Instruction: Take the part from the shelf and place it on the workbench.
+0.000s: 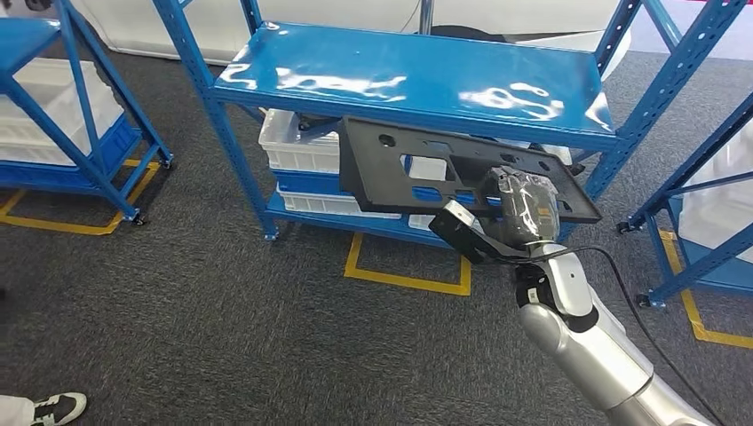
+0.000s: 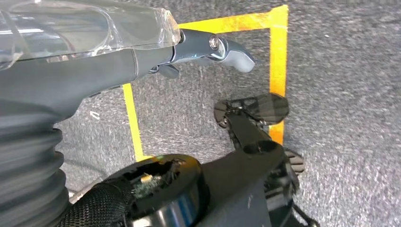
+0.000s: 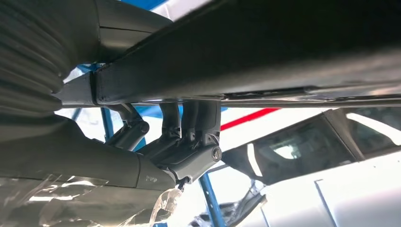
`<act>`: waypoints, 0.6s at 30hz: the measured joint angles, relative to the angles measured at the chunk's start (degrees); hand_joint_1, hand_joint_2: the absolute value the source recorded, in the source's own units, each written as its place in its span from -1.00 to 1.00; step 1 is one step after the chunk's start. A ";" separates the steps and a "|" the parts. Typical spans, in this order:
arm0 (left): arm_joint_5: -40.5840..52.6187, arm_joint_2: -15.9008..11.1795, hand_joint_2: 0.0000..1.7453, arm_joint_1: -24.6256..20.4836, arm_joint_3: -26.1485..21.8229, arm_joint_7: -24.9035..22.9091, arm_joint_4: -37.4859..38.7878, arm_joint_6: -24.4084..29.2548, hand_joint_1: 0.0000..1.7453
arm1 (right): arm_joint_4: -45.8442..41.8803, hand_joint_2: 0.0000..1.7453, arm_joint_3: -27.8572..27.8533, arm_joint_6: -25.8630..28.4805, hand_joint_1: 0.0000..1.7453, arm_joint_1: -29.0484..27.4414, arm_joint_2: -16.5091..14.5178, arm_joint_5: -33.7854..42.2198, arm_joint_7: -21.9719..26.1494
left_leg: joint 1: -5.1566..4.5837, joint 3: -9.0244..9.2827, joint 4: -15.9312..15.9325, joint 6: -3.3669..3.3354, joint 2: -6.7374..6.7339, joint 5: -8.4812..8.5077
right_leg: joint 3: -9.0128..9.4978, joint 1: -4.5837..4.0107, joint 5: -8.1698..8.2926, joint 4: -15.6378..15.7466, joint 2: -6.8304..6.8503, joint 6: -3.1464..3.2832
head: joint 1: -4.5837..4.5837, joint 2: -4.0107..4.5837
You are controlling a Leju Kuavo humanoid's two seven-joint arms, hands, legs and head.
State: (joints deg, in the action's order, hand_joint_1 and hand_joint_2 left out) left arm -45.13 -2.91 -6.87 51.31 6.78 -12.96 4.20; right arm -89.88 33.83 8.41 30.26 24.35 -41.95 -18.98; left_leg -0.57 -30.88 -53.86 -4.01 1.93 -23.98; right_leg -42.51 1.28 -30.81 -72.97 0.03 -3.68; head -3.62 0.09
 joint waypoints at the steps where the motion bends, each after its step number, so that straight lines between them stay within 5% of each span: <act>1: 0.00 0.00 1.00 -0.02 -0.01 0.00 0.00 0.00 -1.00 | 0.04 1.00 0.00 0.01 1.00 0.00 0.02 0.01 -0.08 | -0.02 -0.31 -0.13 0.10 0.56 0.22 | 1.74 0.01 1.08 2.18 -0.10 0.05 | 0.01 0.00; 4: 0.00 0.00 1.00 -0.11 -0.03 0.00 0.00 0.00 -1.00 | 0.09 1.00 -0.02 0.02 1.00 0.11 0.06 0.01 -0.10 | -0.02 -0.77 -0.51 0.32 1.59 0.45 | 7.24 0.04 4.49 10.53 -0.83 0.26 | 0.02 0.00; 11: 0.02 0.03 1.00 -0.34 -0.03 -0.03 0.00 0.01 -1.00 | 0.10 1.00 -0.11 0.11 1.00 0.18 0.17 0.00 -0.16 | 0.00 -1.65 -1.13 0.79 2.50 0.61 | 9.65 0.05 4.97 14.97 -2.68 0.70 | -0.03 0.00; 13: 0.05 0.00 1.00 -0.56 -0.02 -0.06 0.00 0.08 -1.00 | 0.09 1.00 -0.21 0.26 1.00 0.29 0.29 -0.07 -0.22 | 0.23 -4.49 -5.22 2.40 1.76 -1.23 | 10.15 0.37 4.96 16.77 -1.63 1.65 | -0.28 0.00; 16: 0.04 -0.08 1.00 -0.67 -0.03 -0.05 0.00 0.18 -1.00 | 0.07 1.00 -0.26 0.39 1.00 0.36 0.37 -0.17 -0.28 | 1.43 -10.84 -17.82 4.72 -0.91 -6.28 | 10.05 0.82 5.31 17.13 1.70 2.26 | -0.60 0.00; 18: 0.04 -0.10 1.00 -0.70 -0.04 -0.04 0.00 0.22 -1.00 | 0.05 1.00 -0.26 0.39 1.00 0.35 0.37 -0.17 -0.31 | 1.95 -10.05 -16.37 5.29 -1.48 -4.53 | 10.13 1.06 5.21 17.12 2.91 2.08 | -0.62 0.00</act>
State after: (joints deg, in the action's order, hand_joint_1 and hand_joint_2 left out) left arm -45.09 -3.01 -7.58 51.27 6.73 -12.96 4.42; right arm -89.83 33.57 8.81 30.61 24.72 -42.12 -19.29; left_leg 1.39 -40.93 -70.23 1.29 0.45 -28.51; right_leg -32.38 2.34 -25.60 -55.85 2.94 -1.60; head -4.24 0.09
